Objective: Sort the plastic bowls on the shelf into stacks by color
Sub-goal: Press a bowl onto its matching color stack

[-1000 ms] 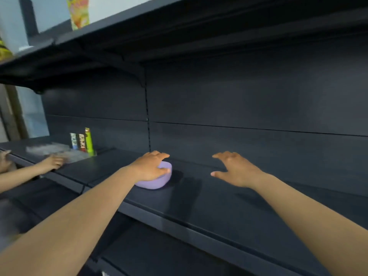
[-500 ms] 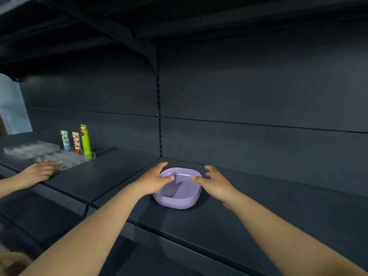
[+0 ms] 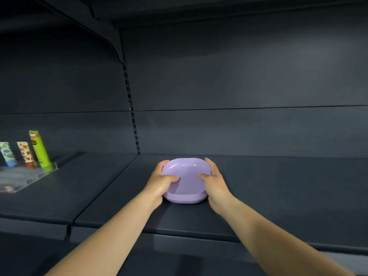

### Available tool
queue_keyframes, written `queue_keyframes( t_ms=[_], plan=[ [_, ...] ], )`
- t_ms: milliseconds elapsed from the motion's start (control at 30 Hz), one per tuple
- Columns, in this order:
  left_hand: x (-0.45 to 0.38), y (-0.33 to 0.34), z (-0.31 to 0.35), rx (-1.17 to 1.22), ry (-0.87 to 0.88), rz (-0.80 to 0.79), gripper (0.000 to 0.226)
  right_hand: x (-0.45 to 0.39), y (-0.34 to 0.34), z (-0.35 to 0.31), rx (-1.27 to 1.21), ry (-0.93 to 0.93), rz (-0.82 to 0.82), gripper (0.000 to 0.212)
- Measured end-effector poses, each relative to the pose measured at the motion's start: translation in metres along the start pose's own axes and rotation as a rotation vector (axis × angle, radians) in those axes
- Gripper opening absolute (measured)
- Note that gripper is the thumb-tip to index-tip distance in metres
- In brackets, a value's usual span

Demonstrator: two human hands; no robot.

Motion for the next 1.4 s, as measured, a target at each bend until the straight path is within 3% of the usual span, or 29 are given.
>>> queue_keyframes(
  t_ms=[233, 467, 633, 800, 1133, 1400],
  plan=[
    [0.042, 0.091, 0.034, 0.047, 0.045, -0.027, 0.044, -0.001, -0.109, -0.023, -0.085, -0.064, 0.080, 0.043],
    [0.112, 0.227, 0.069, 0.161, 0.068, 0.004, 0.032, -0.006, -0.270, -0.046, -0.172, -0.112, 0.115, 0.023],
    [0.177, 0.344, 0.087, 0.163, 0.063, -0.019, 0.054, -0.005, -0.404, -0.054, -0.081, -0.137, 0.117, 0.046],
    [0.246, 0.435, 0.110, 0.137, 0.043, -0.041, 0.061, 0.009, -0.517, -0.069, -0.043, -0.126, 0.160, 0.051],
    [0.360, 0.540, 0.158, 0.138, 0.104, -0.047, 0.061, 0.057, -0.670, -0.097, -0.097, -0.154, 0.176, 0.057],
    [0.455, 0.621, 0.161, 0.122, 0.073, -0.057, 0.060, 0.106, -0.787, -0.091, -0.034, -0.126, 0.207, 0.056]
  ],
)
Point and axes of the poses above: each hand's wrist, its own x-axis away from the middle knuckle, its own y-axis out of the palm, z = x × y, the point moved 9 cm from there along -x, towards the middle knuckle, and after that the axes turned 9 degrees about z, right-handed, at the moved point
